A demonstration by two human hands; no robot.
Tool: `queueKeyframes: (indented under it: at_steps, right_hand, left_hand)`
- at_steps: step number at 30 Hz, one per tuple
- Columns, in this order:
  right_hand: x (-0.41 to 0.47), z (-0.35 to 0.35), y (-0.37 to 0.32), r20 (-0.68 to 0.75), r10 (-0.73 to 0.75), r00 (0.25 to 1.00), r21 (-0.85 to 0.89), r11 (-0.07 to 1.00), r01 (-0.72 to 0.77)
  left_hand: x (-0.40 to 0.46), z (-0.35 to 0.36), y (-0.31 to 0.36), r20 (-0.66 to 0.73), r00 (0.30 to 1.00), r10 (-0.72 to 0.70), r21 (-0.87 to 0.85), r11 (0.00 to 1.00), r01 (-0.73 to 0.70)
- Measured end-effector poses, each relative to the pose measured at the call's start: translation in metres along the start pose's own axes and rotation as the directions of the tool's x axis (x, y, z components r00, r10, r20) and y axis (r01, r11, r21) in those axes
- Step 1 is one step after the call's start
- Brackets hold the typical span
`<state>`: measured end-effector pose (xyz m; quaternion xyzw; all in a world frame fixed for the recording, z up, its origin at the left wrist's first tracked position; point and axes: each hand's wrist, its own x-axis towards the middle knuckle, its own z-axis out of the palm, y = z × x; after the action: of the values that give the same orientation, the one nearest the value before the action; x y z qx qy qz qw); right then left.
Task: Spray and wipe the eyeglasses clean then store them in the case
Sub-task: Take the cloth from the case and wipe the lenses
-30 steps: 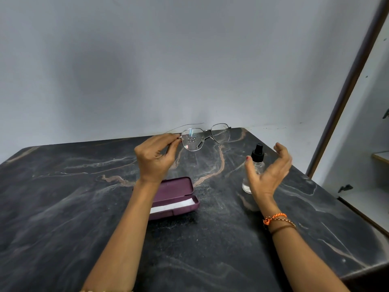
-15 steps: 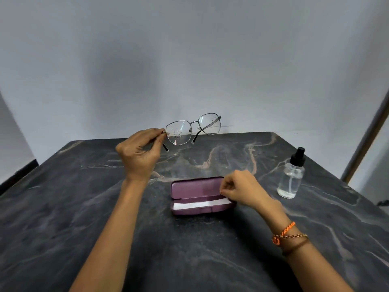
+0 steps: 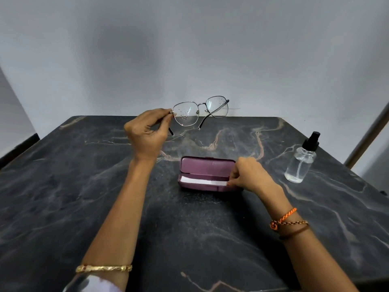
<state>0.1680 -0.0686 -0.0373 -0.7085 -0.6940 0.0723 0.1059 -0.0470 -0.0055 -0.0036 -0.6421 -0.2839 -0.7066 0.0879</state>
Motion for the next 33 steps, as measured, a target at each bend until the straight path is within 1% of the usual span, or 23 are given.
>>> queueKeyframes:
  at_steps: [5, 8, 11, 14, 17, 20, 22, 23, 24, 25, 26, 27, 28, 29, 30, 31, 33]
  right_hand:
    - [0.002, 0.004, 0.002, -0.005, -0.048, 0.999, -0.010, 0.999, 0.048]
    - [0.002, 0.006, 0.002, -0.041, -0.094, 0.995, -0.019, 0.995, 0.094]
    - [0.002, 0.006, 0.002, -0.065, -0.103, 0.993, 0.004, 0.995, 0.103]
    - [0.001, 0.003, 0.002, -0.089, -0.092, 0.992, 0.100, 0.990, 0.101]
    - [0.001, 0.000, 0.001, -0.131, -0.077, 0.988, 0.244, 0.964, 0.107]
    - [0.000, -0.002, -0.002, -0.124, -0.020, 0.992, 0.473, 0.878, 0.077]
    - [0.000, -0.002, -0.004, -0.100, 0.050, 0.994, 0.665, 0.746, 0.030]
    - [0.000, -0.003, -0.005, -0.077, 0.100, 0.992, 0.763, 0.646, -0.006]
    - [0.000, -0.004, -0.006, -0.031, 0.157, 0.987, 0.855, 0.516, -0.055]
    - [0.001, -0.005, -0.006, 0.047, 0.194, 0.980, 0.934, 0.339, -0.112]
    - [0.000, -0.007, -0.006, 0.132, 0.191, 0.973, 0.979, 0.129, -0.158]
    - [-0.001, -0.010, -0.005, 0.199, 0.160, 0.967, 0.979, -0.070, -0.190]
    - [-0.002, -0.012, -0.005, 0.245, 0.120, 0.962, 0.948, -0.239, -0.212]
    - [-0.002, -0.014, -0.003, 0.274, 0.084, 0.958, 0.902, -0.367, -0.226]
    - [-0.002, -0.017, -0.003, 0.290, 0.058, 0.955, 0.859, -0.456, -0.233]
    - [-0.002, -0.020, -0.002, 0.297, 0.040, 0.954, 0.824, -0.516, -0.235]
    - [-0.001, -0.028, -0.003, 0.291, 0.026, 0.957, 0.774, -0.594, -0.219]
  left_hand:
    - [0.000, 0.000, -0.003, -0.014, 1.000, 0.002, 0.004, 1.000, -0.002]
    - [-0.001, -0.001, -0.004, -0.016, 1.000, 0.009, 0.012, 1.000, -0.009]
    - [-0.002, 0.000, -0.006, -0.012, 1.000, 0.008, 0.014, 1.000, -0.008]
    - [-0.004, 0.001, -0.006, -0.002, 1.000, 0.010, 0.017, 1.000, -0.010]
    - [-0.004, 0.002, -0.007, 0.002, 1.000, 0.011, 0.017, 1.000, -0.011]
    - [-0.004, 0.001, -0.007, 0.001, 1.000, 0.013, 0.015, 1.000, -0.013]
    - [-0.004, 0.001, -0.007, -0.003, 1.000, 0.016, 0.020, 1.000, -0.016]
    - [-0.004, 0.001, -0.007, -0.003, 1.000, 0.018, 0.020, 1.000, -0.018]
    - [-0.004, 0.002, -0.007, -0.002, 1.000, 0.018, 0.020, 1.000, -0.018]
    - [-0.004, 0.002, -0.008, -0.001, 1.000, 0.019, 0.019, 1.000, -0.019]
    - [-0.004, 0.002, -0.008, 0.002, 1.000, 0.020, 0.018, 1.000, -0.020]
    - [-0.005, 0.002, -0.008, 0.006, 1.000, 0.021, 0.015, 1.000, -0.021]
    - [-0.005, 0.002, -0.007, 0.011, 1.000, 0.021, 0.010, 1.000, -0.021]
    - [-0.005, 0.002, -0.007, 0.017, 1.000, 0.022, 0.007, 1.000, -0.022]
    - [-0.005, 0.003, -0.007, 0.021, 0.999, 0.027, 0.006, 1.000, -0.027]
    - [-0.005, 0.003, -0.006, 0.026, 0.999, 0.033, 0.007, 0.999, -0.033]
    - [-0.005, 0.004, -0.005, 0.035, 0.998, 0.048, 0.012, 0.999, -0.048]
